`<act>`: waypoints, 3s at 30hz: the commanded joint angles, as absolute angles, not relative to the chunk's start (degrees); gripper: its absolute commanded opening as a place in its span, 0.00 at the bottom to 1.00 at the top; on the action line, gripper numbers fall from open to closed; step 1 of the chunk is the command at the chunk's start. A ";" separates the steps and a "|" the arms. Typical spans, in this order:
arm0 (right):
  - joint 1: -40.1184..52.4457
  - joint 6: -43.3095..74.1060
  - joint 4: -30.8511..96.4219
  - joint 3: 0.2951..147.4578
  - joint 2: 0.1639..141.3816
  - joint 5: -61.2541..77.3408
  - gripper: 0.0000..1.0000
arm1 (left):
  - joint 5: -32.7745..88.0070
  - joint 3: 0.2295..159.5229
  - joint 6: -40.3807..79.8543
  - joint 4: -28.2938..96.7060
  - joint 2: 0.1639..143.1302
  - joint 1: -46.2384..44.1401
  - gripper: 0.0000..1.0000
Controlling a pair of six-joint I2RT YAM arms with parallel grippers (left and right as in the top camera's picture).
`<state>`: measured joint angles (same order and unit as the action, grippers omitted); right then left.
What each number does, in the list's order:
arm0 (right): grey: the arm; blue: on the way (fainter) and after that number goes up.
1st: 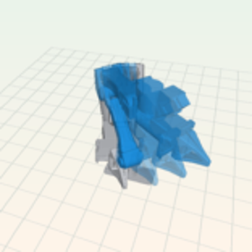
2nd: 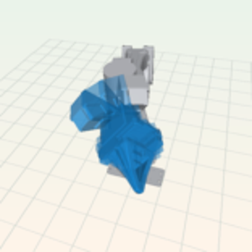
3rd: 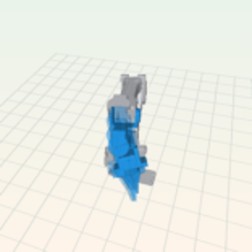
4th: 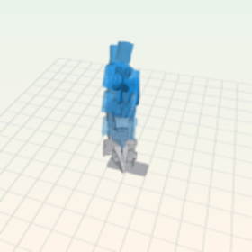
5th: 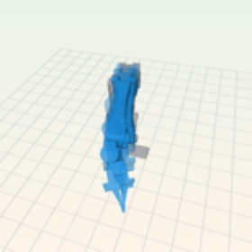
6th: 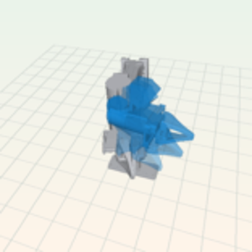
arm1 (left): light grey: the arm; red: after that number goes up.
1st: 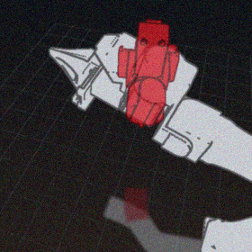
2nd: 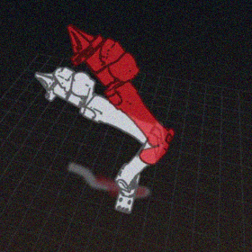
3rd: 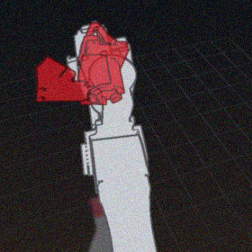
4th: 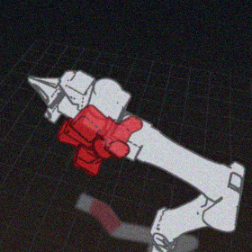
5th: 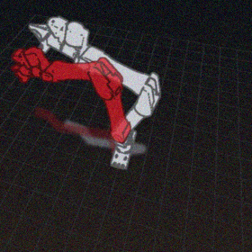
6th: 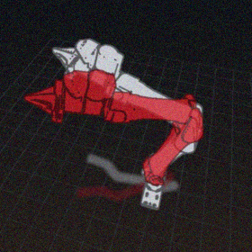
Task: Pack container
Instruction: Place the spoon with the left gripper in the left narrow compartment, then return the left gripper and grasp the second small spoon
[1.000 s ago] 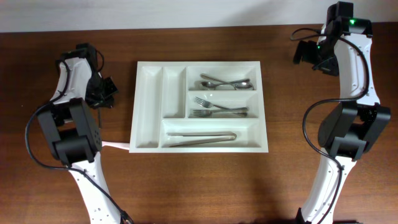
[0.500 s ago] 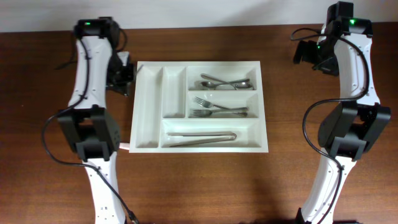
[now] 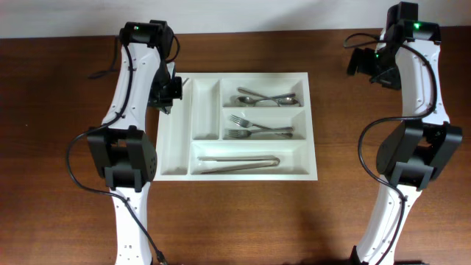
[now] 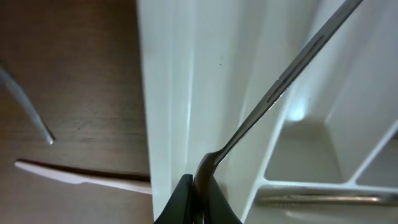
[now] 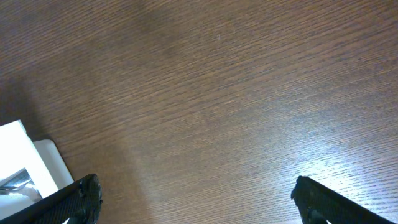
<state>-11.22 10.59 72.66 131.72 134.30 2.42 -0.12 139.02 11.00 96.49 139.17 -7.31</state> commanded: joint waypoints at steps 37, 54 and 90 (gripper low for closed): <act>-11.33 11.27 72.64 132.64 132.16 2.33 0.99 | -7.66 147.92 19.14 96.71 144.51 1.85 0.51; -11.33 11.25 72.62 132.64 132.16 2.33 0.99 | -15.38 146.12 3.75 81.91 145.75 6.70 0.48; -11.33 11.25 72.64 132.64 132.16 2.33 0.99 | -23.86 145.10 6.39 85.14 156.86 6.66 0.49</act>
<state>-11.22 10.57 72.66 131.72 134.30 2.42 -22.98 145.80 5.15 85.65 155.22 6.28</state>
